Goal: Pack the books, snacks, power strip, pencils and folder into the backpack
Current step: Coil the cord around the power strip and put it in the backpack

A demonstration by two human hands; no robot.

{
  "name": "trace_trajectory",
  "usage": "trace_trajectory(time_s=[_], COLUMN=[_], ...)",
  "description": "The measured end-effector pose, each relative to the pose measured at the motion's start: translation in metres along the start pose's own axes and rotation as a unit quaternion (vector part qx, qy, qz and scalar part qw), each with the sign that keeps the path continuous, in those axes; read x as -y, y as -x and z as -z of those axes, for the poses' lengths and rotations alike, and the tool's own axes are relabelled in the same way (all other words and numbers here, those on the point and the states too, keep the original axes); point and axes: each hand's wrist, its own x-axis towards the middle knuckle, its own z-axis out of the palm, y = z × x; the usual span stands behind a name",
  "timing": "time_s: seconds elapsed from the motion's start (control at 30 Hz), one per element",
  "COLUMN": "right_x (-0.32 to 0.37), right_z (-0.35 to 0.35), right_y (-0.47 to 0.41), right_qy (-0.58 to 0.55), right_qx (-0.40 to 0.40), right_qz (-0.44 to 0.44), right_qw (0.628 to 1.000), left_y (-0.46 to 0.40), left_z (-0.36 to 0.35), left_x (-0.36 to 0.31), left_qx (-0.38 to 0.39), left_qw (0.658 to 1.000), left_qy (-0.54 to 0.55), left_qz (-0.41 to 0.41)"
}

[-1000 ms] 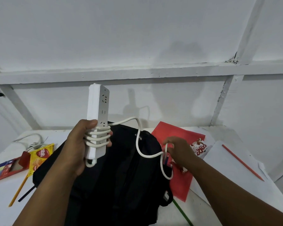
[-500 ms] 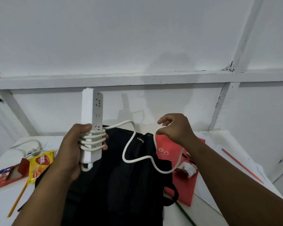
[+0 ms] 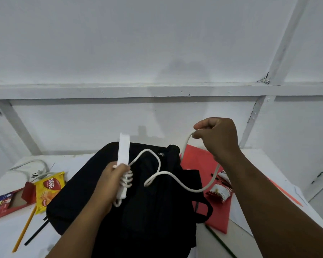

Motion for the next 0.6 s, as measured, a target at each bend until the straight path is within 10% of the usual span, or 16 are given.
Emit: trace_trajectory(time_s=[0.27, 0.6], right_x=[0.006, -0.039], right_z=[-0.010, -0.003], right_y=[0.012, 0.029], right_qy=[0.025, 0.215], right_qx=[0.013, 0.155], right_qz=[0.012, -0.004], right_qw=[1.000, 0.964], left_y=[-0.005, 0.007], left_z=[0.002, -0.011], left_x=[0.033, 0.047], left_qx=[-0.057, 0.021], left_qw=[0.876, 0.801], left_qy=[-0.476, -0.590], left_qz=[-0.053, -0.097])
